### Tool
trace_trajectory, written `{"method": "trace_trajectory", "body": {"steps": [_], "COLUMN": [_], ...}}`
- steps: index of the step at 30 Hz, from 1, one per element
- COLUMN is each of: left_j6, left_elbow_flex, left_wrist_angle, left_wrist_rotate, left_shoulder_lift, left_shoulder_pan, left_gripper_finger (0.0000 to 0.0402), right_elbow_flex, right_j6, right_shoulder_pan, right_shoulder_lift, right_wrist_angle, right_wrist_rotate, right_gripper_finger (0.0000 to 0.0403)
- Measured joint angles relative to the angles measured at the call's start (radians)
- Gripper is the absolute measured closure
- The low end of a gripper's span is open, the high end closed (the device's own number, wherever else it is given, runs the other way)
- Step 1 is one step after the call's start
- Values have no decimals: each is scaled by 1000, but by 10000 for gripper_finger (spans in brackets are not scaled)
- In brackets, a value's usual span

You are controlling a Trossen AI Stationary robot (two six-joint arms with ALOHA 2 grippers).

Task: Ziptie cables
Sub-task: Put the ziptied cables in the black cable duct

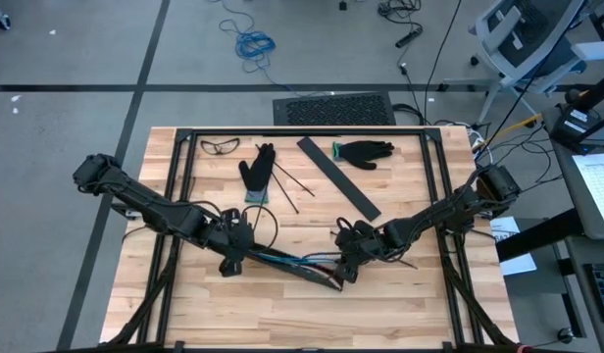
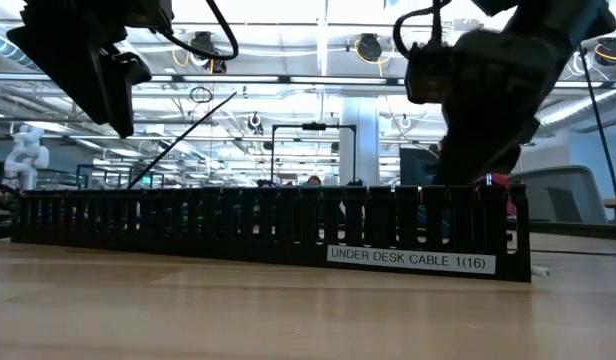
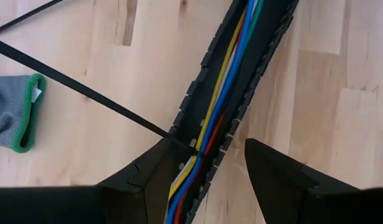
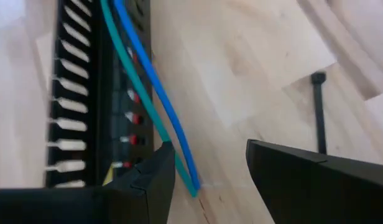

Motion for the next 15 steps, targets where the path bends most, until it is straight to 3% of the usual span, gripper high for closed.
{"method": "trace_trajectory", "body": {"steps": [15], "left_j6": [3], "left_elbow_flex": [0], "left_wrist_angle": [0], "left_wrist_rotate": [-5], "left_shoulder_lift": [0], "left_shoulder_pan": [0], "left_gripper_finger": [205], "right_elbow_flex": [0], "right_j6": [20], "right_shoulder_pan": [3], "right_shoulder_lift": [60], "right_wrist_angle": [68], "right_wrist_rotate": [-30], "right_gripper_finger": [213]}}
